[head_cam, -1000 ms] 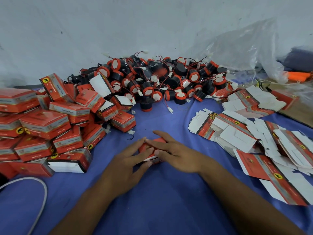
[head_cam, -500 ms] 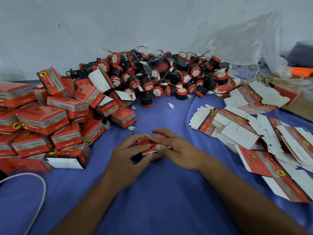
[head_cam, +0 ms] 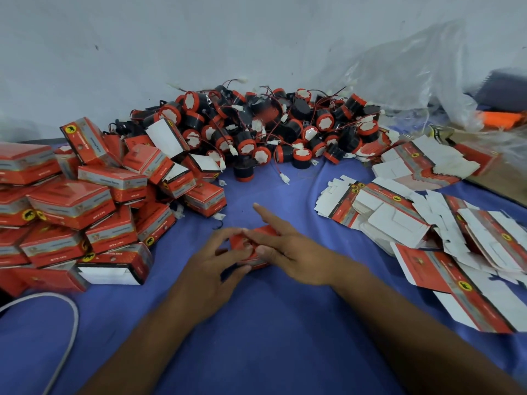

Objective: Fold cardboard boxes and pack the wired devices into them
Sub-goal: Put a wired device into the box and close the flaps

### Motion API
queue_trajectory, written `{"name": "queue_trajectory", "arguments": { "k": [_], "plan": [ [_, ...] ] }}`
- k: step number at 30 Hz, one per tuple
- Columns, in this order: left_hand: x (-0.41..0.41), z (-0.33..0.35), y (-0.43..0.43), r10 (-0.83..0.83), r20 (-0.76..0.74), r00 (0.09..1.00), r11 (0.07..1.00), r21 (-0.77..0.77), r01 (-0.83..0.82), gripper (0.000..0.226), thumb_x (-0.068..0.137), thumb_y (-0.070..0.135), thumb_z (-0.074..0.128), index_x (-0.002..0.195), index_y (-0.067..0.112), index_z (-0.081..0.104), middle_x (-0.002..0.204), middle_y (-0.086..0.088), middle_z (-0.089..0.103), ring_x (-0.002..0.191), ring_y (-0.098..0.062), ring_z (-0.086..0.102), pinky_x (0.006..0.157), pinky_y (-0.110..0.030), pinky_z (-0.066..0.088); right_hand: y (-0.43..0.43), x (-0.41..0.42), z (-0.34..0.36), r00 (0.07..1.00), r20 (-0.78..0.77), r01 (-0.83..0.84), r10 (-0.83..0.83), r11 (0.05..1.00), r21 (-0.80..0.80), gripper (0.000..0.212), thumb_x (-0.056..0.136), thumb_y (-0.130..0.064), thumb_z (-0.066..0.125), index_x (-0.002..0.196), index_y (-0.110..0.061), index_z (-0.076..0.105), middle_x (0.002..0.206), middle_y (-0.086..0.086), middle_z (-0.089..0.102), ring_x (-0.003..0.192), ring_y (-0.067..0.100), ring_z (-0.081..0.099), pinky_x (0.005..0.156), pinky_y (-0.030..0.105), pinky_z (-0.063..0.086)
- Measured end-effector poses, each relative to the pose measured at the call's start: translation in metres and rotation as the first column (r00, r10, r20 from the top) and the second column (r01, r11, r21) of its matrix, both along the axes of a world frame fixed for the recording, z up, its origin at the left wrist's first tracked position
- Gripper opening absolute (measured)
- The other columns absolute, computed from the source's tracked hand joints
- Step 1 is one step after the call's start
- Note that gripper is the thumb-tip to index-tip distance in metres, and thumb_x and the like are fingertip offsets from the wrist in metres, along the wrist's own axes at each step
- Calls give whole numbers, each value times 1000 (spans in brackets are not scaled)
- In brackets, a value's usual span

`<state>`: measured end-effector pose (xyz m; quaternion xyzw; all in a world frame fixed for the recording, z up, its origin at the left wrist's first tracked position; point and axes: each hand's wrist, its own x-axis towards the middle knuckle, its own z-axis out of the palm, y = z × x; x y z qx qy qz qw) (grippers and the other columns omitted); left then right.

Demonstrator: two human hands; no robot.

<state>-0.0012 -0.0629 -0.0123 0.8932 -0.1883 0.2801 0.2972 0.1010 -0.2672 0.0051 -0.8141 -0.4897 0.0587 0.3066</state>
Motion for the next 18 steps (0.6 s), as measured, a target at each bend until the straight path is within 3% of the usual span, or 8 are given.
{"name": "queue_trajectory", "arguments": {
  "k": [2,5,9,14,16,18],
  "plan": [
    [-1,0,-3,17,1,1000,997,-71,-17,29,85,14,72,114,9,73,128,-8,59,118,-6,54,99,-17,45,-3,-1,-2,1000,11,-28,27,998,47,56,102,-42,52,154,-31,34,169,-6,-5,154,12,13,119,44,32],
    [-1,4,-2,68,-86,994,978,-192,-83,30,86,14,70,115,17,71,126,2,60,117,5,52,100,-13,43,-3,-1,-5,997,65,-36,35,999,12,78,89,-46,72,155,-33,31,167,-5,12,152,11,19,120,37,31],
    [-2,10,4,42,-230,972,912,-389,-131,23,92,26,65,114,35,67,125,13,62,119,-2,57,99,-28,50,4,-6,-2,988,133,60,-79,988,141,69,86,-48,75,143,-19,51,147,-4,48,129,13,51,105,37,46],
    [-4,13,2,-169,-366,915,867,-496,-38,51,75,44,79,119,54,55,121,14,64,110,-3,64,87,-17,52,2,-10,5,979,153,101,-134,974,205,53,88,-52,69,128,-19,60,118,-9,64,101,8,61,85,34,53],
    [-2,10,0,-114,-345,932,862,-501,-80,50,76,42,81,118,48,55,114,15,67,104,-2,66,84,-16,52,5,-11,3,982,116,123,-151,968,218,52,88,-51,70,127,-18,59,115,-8,65,98,6,62,82,33,54],
    [-2,9,-2,-98,-309,946,820,-563,-99,50,77,41,77,122,40,54,116,12,67,105,-5,66,83,-17,53,11,-12,2,992,-28,128,-125,953,275,54,89,-45,73,132,-20,53,122,-10,64,106,6,63,88,29,54]
  ]
}}
